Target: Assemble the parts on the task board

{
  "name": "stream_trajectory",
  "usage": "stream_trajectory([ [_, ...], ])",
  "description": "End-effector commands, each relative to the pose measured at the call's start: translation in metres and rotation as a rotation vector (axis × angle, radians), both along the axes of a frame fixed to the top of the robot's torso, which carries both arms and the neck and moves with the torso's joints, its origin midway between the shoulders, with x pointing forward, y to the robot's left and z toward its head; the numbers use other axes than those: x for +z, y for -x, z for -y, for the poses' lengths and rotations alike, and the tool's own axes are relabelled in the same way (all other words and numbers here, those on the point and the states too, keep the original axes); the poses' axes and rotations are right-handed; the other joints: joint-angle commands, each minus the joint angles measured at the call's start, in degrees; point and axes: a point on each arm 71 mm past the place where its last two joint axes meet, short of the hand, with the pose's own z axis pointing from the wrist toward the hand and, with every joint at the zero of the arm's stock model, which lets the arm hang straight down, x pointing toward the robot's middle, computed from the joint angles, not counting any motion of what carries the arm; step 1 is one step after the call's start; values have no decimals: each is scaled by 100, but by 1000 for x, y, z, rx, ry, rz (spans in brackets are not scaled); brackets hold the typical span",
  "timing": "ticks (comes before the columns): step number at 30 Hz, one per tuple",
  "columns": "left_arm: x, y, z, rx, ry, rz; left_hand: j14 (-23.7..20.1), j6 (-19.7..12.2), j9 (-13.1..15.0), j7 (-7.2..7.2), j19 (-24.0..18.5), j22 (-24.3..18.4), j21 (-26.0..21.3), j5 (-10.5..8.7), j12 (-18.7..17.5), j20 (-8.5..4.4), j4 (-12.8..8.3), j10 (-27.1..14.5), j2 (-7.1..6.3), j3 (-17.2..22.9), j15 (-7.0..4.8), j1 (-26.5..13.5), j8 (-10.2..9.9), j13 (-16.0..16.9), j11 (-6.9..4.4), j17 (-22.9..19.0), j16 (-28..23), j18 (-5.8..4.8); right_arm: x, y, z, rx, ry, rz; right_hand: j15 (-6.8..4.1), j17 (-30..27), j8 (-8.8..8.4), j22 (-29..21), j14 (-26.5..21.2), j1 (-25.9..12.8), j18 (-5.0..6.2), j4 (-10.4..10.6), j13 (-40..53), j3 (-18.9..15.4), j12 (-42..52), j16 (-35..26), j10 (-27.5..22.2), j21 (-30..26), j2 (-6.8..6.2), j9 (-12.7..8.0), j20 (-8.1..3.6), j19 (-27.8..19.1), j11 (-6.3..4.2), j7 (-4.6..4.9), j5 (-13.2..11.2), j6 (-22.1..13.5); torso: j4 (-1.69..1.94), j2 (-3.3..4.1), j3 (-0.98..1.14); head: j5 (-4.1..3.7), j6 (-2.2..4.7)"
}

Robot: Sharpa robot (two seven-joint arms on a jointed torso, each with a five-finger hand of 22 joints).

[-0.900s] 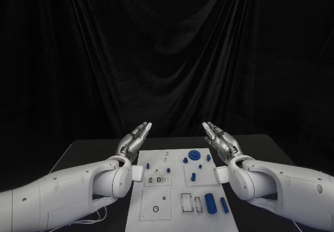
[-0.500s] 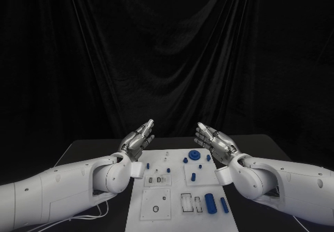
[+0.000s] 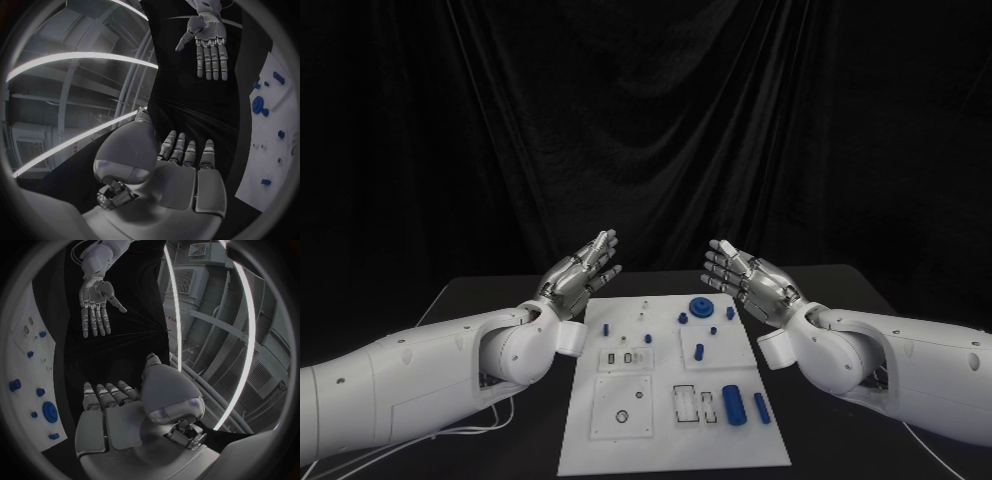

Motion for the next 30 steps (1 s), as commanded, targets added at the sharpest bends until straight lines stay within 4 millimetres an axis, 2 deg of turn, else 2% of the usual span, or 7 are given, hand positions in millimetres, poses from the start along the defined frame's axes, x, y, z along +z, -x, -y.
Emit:
stream_trajectory([
  [1, 4, 2, -1, -38, 13, 55, -39, -163, -22, -166, -71, -24, -45, 0, -146, 2, 21, -38, -3, -19, -96, -11, -27, -19, -115, -20, -83, 71, 3, 2, -1, 72, -17, 25, 40, -9, 18, -87, 5, 63, 53, 0, -9, -44, -27, -25, 0, 38, 3, 3, 41, 4, -25, 538, 16, 32, -5, -4, -10, 26, 68],
  [10, 10, 7, -24, 45, -71, 150, -36, -336, -37, -542, -64, -17, -31, 88, -285, 50, 18, -46, -15, -17, 14, 15, -43, -26, -125, -14, -60, 84, 8, 3, 1, 144, 24, 64, 123, -1, 230, -59, 10, 466, 54, -13, 30, -24, 82, -14, 25, 107, -114, 40, 124, 61, 27, 529, 214, 162, 3, -1, 1, 72, 164],
  [12, 12, 8, -29, 72, -97, 177, 8, -302, -32, -496, -14, 9, 15, 140, -156, 120, 21, 30, -57, -13, 155, 21, -38, -10, -17, 13, 77, 95, 10, 3, 2, 162, 49, 83, 154, 5, 140, -58, 14, 624, 37, -17, 36, -18, 106, -3, 28, 112, -181, 19, 132, 68, 55, 422, 243, 135, 8, 1, 1, 100, 159],
  [16, 16, 12, -41, 137, -147, 232, 385, 90, 12, -203, 428, 207, 386, 557, 704, 294, 18, 555, -244, 148, 481, 221, 22, 70, 560, 118, 773, 108, 16, 3, 5, 206, 104, 123, 394, 74, 145, -57, 94, 1094, -182, -83, 73, 29, 267, 130, 71, 122, -365, 25, 145, 85, 144, 334, 332, 193, -18, 22, 2, 167, 112],
  [18, 18, 15, -47, 164, -162, 250, 595, 459, 53, -6, 656, 300, 571, 630, 1124, 336, 22, 787, -273, 175, 547, 265, 106, 111, 716, 159, 1075, 111, 21, 1, 6, 224, 138, 151, 438, 164, 213, -47, 270, 1365, -236, -188, 125, 77, 494, 352, 167, 148, -458, 45, 150, 117, 341, 330, 452, 271, -20, 38, -2, 205, 59],
  [24, 23, 26, -63, 210, -184, 277, 724, 637, 67, 81, 862, 383, 748, 707, 1269, 400, 20, 881, -282, 212, 614, 319, 160, 115, 757, 171, 1243, 107, 46, -6, 9, 272, 296, 265, 445, 213, 359, -29, 445, 1776, -237, -374, 169, 153, 812, 581, 297, 205, -604, 82, 159, 191, 441, 438, 571, 496, -12, 118, -6, 301, -263],
  [30, 28, 34, -70, 219, -193, 298, 803, 709, 71, 122, 973, 428, 847, 772, 1342, 452, 18, 930, -265, 230, 659, 384, 185, 119, 776, 183, 1350, 107, 70, -13, 11, 307, 513, 359, 430, 472, 599, 194, 1673, 2070, -234, -479, 221, 259, 1439, 1520, 773, 814, -697, 136, 165, 1098, 478, 538, 585, 1029, 66, 255, 5, 238, -577],
])
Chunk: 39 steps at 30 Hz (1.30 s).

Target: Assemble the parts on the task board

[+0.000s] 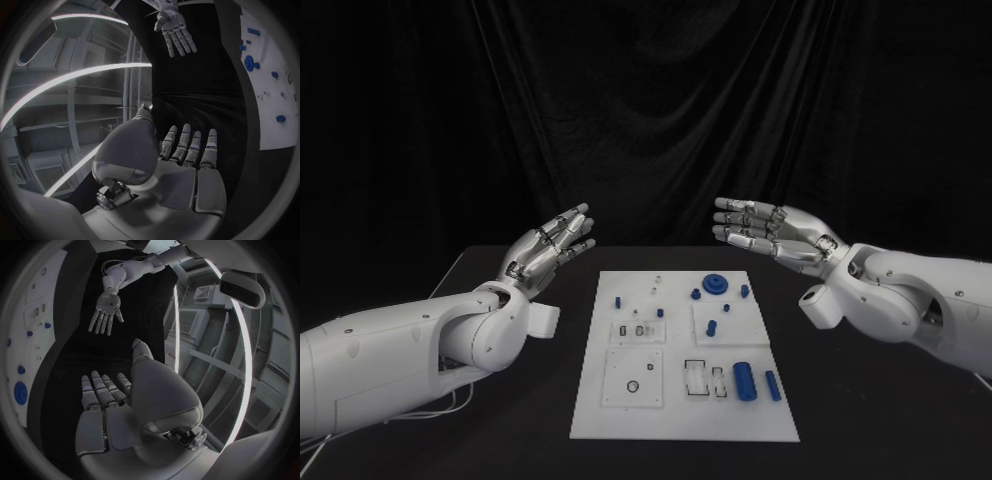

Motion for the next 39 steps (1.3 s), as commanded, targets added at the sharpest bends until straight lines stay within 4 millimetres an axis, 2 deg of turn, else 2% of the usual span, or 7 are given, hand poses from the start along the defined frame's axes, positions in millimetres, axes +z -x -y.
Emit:
stream_trajectory([
  [1, 11, 6, -3, 28, -12, 142, 64, 58, 8, 1, 79, 21, 55, 56, 42, 2, 11, 60, -3, 30, -4, 65, 33, 10, 1, 8, 55, 108, 4, 1, -3, 48, 263, 92, -33, 109, 95, 179, 680, 78, -21, 13, 19, 30, 227, 412, 197, 469, -21, 27, -19, 828, -31, 571, 13, 273, 52, 119, 8, -54, -196],
  [10, 17, 15, -9, 33, -16, 155, 183, 88, 7, 35, 251, 88, 208, 129, 49, 84, 10, 101, 32, 25, 84, 122, 48, 6, 0, 21, 188, 105, 31, -7, -8, 18, 592, 333, -675, 529, 552, 553, 3156, 520, 559, -87, 147, 274, 1257, 1202, 1814, 1608, -170, 155, -170, 3862, -271, 492, -83, 1716, 131, 395, -12, -196, -402],
  [16, 21, 21, -14, 42, -14, 166, 310, 86, 6, 59, 408, 145, 346, 257, 32, 131, 10, 127, 75, 9, 160, 174, 52, 5, -8, 31, 304, 93, 46, -11, -19, 16, 807, 527, -1430, 1049, 822, 1184, 5718, 778, 600, -140, 164, 498, 1118, 2219, 2988, 2887, -318, 228, -890, 5856, -854, 247, -765, 3076, 146, 511, -49, -218, -497],
  [29, 31, 31, -14, 46, -8, 177, 357, 86, 6, 78, 446, 159, 402, 501, -54, 141, 5, 126, 109, -6, 219, 305, 56, -1, -17, 29, 320, 58, 79, -16, -47, 180, 1314, 999, -1881, 2451, -12, 3434, 6781, 759, 437, 234, 149, 1940, -388, 3821, 4130, 5151, -931, 190, -1284, 6590, -1123, -157, -1310, 3687, 196, 806, -107, -312, -492],
  [33, 32, 30, -11, 39, -5, 179, 368, 78, 5, 83, 453, 162, 411, 531, -70, 143, 5, 124, 111, -7, 231, 326, 55, -2, -17, 31, 329, 53, 87, -18, -49, 203, 1374, 1122, -2225, 3057, -175, 4231, 6922, 502, 339, 236, 164, 2108, -588, 4250, 4211, 5691, -1010, 189, -1571, 6762, -1728, -758, -1567, 3645, 199, 899, -122, -378, -417],
  [34, 33, 30, -10, 37, -4, 180, 373, 77, 5, 86, 454, 162, 414, 546, -73, 145, 4, 124, 113, -8, 239, 338, 55, -2, -15, 31, 331, 50, 88, -19, -49, 203, 1381, 1124, -2207, 3056, -215, 4261, 6910, 419, 329, 246, 162, 2127, -627, 4252, 4217, 5713, -1032, 185, -1581, 6752, -1666, -824, -1555, 3615, 198, 910, -123, -386, -398],
  [39, 36, 28, -7, 27, 2, 188, 404, 82, 6, 101, 470, 167, 436, 631, -81, 147, 5, 136, 130, -8, 265, 399, 57, -1, -6, 34, 354, 32, 84, -22, -45, 193, 1381, 1100, -2234, 3109, -280, 4400, 6893, 262, 316, 232, 161, 2184, -742, 4287, 4155, 5792, -1047, 189, -1601, 6740, -1702, -665, -1579, 3589, 199, 980, -135, -415, -344],
])
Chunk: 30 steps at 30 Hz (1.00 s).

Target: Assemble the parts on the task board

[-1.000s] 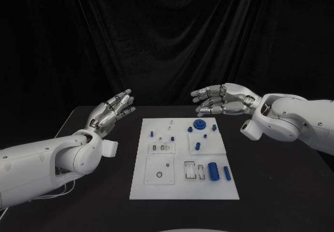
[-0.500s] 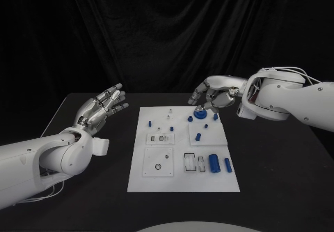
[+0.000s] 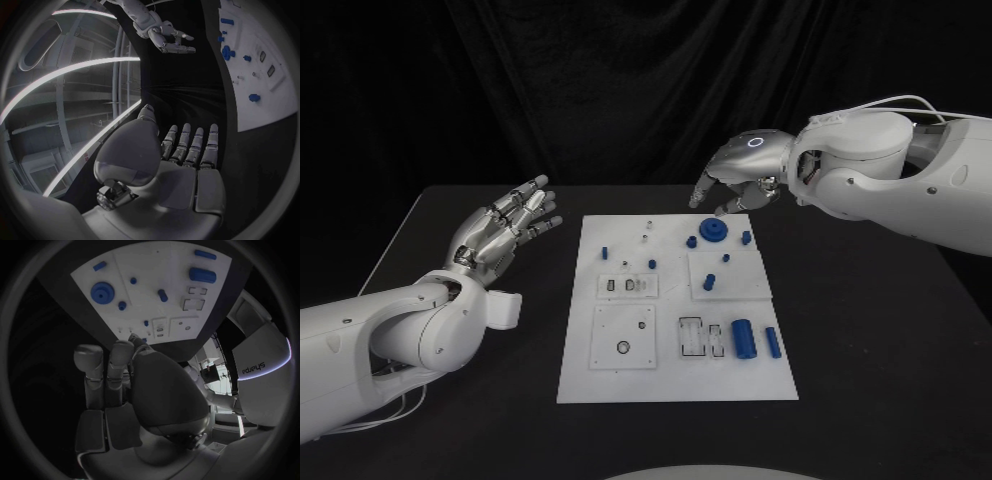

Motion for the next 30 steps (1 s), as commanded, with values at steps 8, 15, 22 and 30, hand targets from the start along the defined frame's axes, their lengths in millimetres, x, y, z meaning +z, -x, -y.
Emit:
stream_trajectory([
  [8, 16, 0, 3, -11, 41, 149, 89, 16, 5, 99, 78, 15, 85, 268, -63, -7, 9, 54, 64, -13, 40, 204, 43, -5, 39, 12, 62, -9, -21, -2, 8, -25, 23, -8, -28, -9, 6, 86, -22, -267, -44, 19, 28, 57, -29, -8, 162, 46, -60, 26, -39, -45, 24, 111, -60, 186, 57, 161, -61, -41, 82],
  [15, 18, 1, 3, -13, 43, 152, 105, 26, 5, 124, 89, 18, 104, 376, -85, -6, 9, 57, 91, -19, 55, 248, 47, -5, 48, 13, 72, -29, -35, -3, 9, -37, -23, -8, -7, 21, 68, 156, -29, -401, -46, 33, 64, 137, 16, -2, 398, 67, -97, 59, -16, -72, 45, 131, -53, 437, 74, 200, -69, -104, 249],
  [22, 18, 0, 5, -19, 46, 151, 108, 28, 5, 130, 93, 19, 109, 404, -90, -6, 10, 58, 101, -19, 60, 261, 48, -6, 53, 14, 72, -35, -44, -3, 12, -45, -52, -2, 5, -18, 55, 162, -40, -466, -43, 45, 58, 148, -15, -34, 393, 61, -137, 56, -5, -89, 57, 137, -86, 473, 93, 215, -67, -58, 253],
  [30, 18, -1, 7, -27, 52, 150, 124, 24, 5, 153, 100, 20, 122, 488, -100, -6, 10, 65, 128, -19, 72, 301, 47, -5, 69, 15, 83, -51, -48, -2, 13, -41, -103, 36, 7, 22, -37, 241, -35, -460, -50, -10, 44, 193, -91, -19, 326, 94, -185, 20, -1, -83, 70, 165, -83, 387, 94, 230, -64, -65, 179],
])
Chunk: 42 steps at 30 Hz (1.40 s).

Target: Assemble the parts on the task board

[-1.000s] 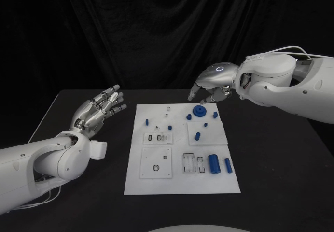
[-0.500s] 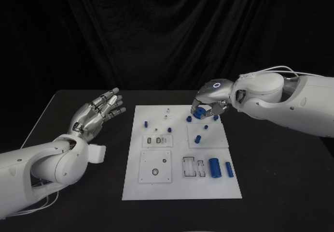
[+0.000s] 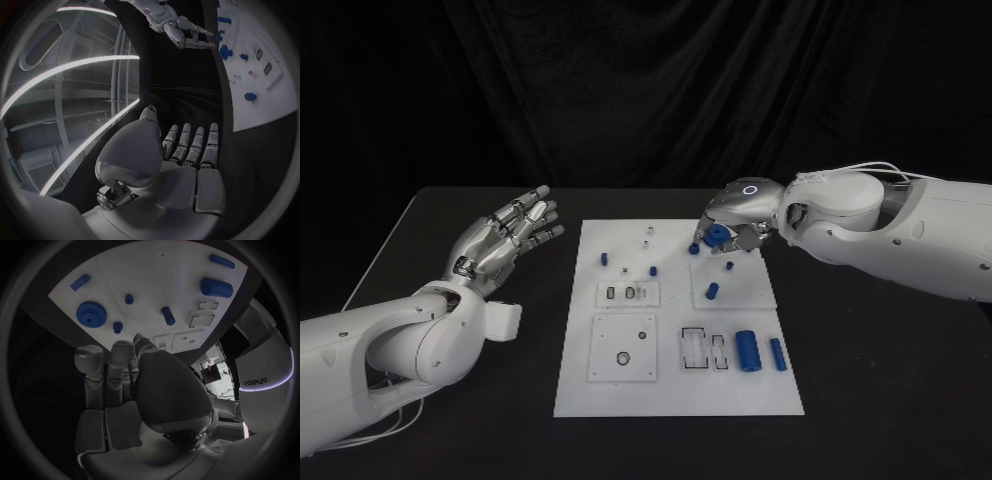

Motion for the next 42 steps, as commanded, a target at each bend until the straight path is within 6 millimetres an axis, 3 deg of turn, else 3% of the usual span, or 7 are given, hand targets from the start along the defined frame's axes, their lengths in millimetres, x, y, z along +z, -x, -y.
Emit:
stream_trajectory([
  [1, 11, 1, 1, -9, 47, 134, 52, 4, 6, 50, 38, 7, 34, 43, -34, 14, 10, 22, 15, -19, 0, 67, 25, -4, 26, 10, 20, -51, 4, -2, 1, -12, -61, 65, 9, 17, -58, 19, -35, -19, -52, -27, -9, 35, -31, -20, -53, 21, -37, -18, 0, -39, 18, 14, 1, -42, 5, 13, 6, 1, -47],
  [12, 9, -3, 1, -13, 55, 127, 58, -10, 4, 71, 39, 6, 43, 128, -57, 14, 9, 19, 33, -23, 14, 112, 22, -5, 45, 10, 22, -70, -7, -3, 0, -34, -78, 68, 42, 51, -176, 82, -32, 34, -56, -149, -17, 137, -118, -10, -104, 40, -73, -42, 25, -48, 84, -3, 91, -156, 10, 20, 10, -30, -112],
  [21, 9, -4, 1, -18, 60, 122, 68, -12, 4, 91, 42, 6, 52, 195, -69, 14, 7, 17, 45, -23, 25, 151, 22, -5, 58, 12, 33, -85, -17, -8, -3, -60, -75, 63, 76, 70, -201, 149, -35, 98, -60, -292, -11, 266, -174, -9, -97, 63, -99, -30, 54, -58, 141, -28, 288, -118, -24, 28, 4, -37, -120],
  [32, 8, -5, 1, -24, 70, 115, 70, -16, 3, 102, 47, 8, 61, 246, -75, 14, 2, 15, 52, -19, 33, 190, 20, -5, 68, 12, 36, -94, -28, -18, -7, -87, -68, 62, 113, 94, -193, 216, -32, 120, -68, -362, -5, 344, -184, 3, -53, 94, -119, -22, 82, -54, 207, 24, 269, -49, -24, 42, 2, -6, -128],
  [42, 6, -8, 0, -29, 89, 101, 65, 11, 7, 143, 56, 10, 76, 314, -95, 13, -2, 4, 73, -3, 42, 268, 27, -6, 79, 11, 30, -110, -31, -24, -14, -74, -83, 80, 152, 123, -139, 315, -39, 75, -78, -391, 7, 433, -183, 12, 36, 137, -130, 5, 124, -63, 257, -58, 190, 129, -28, 46, 2, -4, -140],
])
